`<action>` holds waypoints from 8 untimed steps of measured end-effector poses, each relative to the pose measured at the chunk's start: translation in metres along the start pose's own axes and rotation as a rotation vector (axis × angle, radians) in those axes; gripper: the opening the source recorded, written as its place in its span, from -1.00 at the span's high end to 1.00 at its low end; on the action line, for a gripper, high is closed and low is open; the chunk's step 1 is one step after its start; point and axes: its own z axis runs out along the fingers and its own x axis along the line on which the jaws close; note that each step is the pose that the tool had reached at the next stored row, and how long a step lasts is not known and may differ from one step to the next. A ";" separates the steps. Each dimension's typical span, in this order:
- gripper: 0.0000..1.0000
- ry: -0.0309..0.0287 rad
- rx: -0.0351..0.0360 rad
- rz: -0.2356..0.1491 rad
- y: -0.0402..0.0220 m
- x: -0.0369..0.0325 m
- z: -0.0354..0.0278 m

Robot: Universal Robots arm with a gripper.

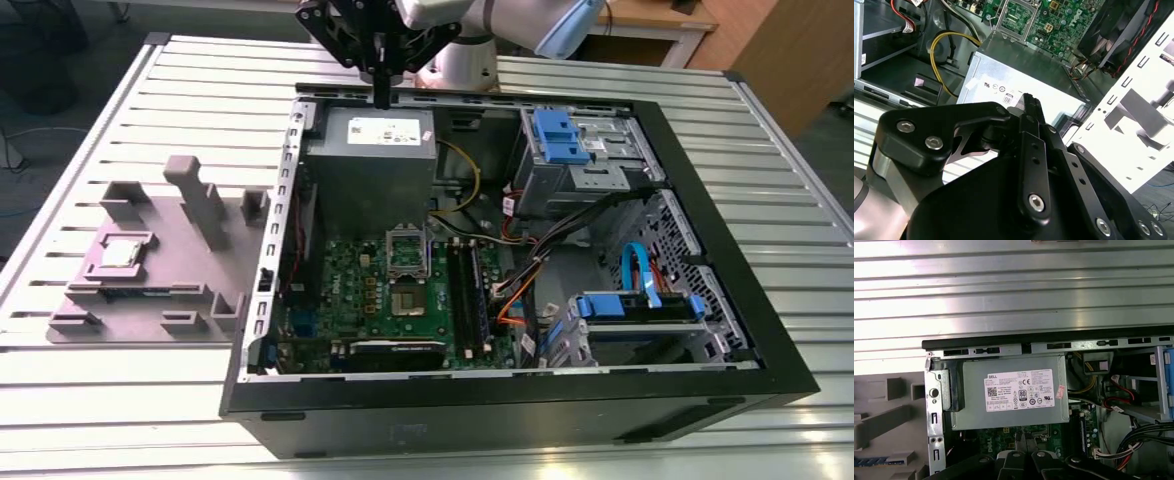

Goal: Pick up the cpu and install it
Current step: 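Reach for the cpu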

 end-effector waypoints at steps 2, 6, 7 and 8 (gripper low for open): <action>0.79 0.0000 0.0000 0.000 -0.0001 0.0009 0.0000; 0.79 0.0000 0.0000 0.000 -0.0002 0.0026 -0.0001; 0.79 0.0000 0.0000 0.000 -0.0002 0.0028 -0.0001; 0.79 0.0000 0.0000 0.000 -0.0002 0.0030 -0.0001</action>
